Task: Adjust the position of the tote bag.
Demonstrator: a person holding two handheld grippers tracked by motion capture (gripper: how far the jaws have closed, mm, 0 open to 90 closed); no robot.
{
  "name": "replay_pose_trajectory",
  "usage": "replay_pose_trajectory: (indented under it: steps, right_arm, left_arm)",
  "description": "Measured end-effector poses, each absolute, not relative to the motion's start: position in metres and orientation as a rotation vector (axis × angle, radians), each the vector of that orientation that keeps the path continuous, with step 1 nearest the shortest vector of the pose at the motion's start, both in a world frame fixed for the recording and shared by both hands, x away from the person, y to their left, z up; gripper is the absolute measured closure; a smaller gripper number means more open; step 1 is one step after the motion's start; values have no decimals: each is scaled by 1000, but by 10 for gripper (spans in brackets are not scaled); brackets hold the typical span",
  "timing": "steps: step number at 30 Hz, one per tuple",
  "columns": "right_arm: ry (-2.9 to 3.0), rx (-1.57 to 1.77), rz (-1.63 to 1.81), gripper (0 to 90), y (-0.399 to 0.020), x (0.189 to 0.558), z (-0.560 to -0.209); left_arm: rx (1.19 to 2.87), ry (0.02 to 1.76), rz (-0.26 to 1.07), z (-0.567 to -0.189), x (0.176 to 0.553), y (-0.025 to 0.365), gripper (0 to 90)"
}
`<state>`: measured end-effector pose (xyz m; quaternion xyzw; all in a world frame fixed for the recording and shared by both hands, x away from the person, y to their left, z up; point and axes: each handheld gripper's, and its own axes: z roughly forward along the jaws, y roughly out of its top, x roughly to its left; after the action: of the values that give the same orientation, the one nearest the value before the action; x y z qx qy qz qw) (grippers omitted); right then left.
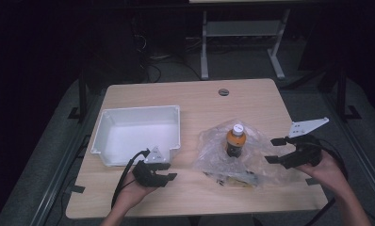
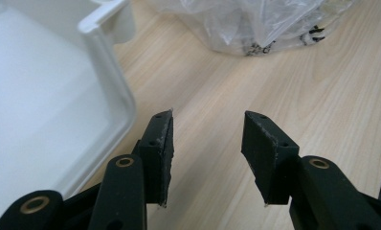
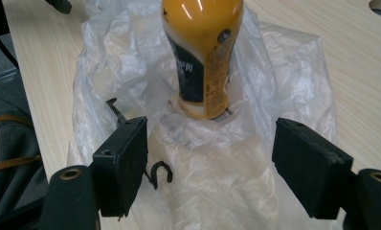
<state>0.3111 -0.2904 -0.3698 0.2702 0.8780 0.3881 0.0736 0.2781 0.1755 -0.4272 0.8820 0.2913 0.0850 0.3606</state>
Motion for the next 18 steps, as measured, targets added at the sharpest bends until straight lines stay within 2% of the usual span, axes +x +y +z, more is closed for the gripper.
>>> replay_pose_trajectory:
  steps: [13, 18]
  right_arm:
    - [2658, 806, 1142, 260, -278, 325, -357]
    - [2666, 783, 1156, 250, -273, 330, -351]
  left_arm:
    - [2244, 803, 257, -427, 273, 199, 508]
    - [2219, 835, 286, -427, 272, 207, 452]
